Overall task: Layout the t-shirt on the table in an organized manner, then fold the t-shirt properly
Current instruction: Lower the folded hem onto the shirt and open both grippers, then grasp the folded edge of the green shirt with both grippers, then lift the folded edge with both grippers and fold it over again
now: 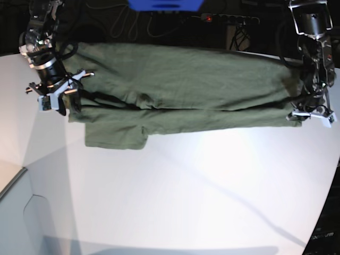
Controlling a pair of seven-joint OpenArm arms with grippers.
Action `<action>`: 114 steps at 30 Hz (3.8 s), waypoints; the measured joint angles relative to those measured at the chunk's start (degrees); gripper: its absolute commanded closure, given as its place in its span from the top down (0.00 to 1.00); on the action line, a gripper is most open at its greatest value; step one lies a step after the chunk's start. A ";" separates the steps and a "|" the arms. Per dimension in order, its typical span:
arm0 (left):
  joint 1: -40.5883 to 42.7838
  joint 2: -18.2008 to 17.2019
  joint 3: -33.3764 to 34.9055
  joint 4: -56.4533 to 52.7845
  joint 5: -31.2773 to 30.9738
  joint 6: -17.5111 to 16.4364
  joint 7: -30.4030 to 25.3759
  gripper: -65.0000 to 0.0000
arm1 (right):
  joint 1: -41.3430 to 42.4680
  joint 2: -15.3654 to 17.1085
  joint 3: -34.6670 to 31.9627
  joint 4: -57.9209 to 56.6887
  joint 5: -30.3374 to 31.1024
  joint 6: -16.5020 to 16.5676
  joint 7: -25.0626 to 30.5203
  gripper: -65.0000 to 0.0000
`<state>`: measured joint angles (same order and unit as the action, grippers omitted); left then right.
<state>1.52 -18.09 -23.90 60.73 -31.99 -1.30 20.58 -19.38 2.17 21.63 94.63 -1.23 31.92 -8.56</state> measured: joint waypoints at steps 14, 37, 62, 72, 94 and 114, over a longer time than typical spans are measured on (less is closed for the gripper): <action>1.75 1.20 -0.83 6.34 0.00 0.22 -0.20 0.00 | 1.33 -0.13 0.13 0.00 -0.04 -0.02 -0.39 0.39; 3.26 4.04 -5.46 15.15 0.46 0.02 0.46 0.00 | 34.05 4.85 -7.28 -31.06 0.26 0.00 -25.68 0.62; 0.33 3.96 -5.46 14.75 0.46 0.07 0.61 0.00 | 34.27 6.51 -17.42 -37.90 0.35 -4.79 -23.02 0.18; -4.68 3.61 -3.23 14.71 0.70 0.24 0.70 0.00 | 39.63 7.32 -17.35 -37.62 0.33 -4.76 -25.38 0.00; -8.31 2.69 -0.04 10.58 0.72 0.17 0.63 0.00 | 25.79 6.64 -17.16 -5.66 0.15 -4.76 -22.86 0.00; -0.02 2.08 -3.61 17.27 -0.13 -0.02 0.42 0.00 | 0.90 5.40 -13.84 15.37 0.09 -4.79 -21.00 0.00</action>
<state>1.50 -16.01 -27.51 78.00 -32.12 -1.32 20.99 -18.48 7.57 7.79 110.00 -1.15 27.14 -29.56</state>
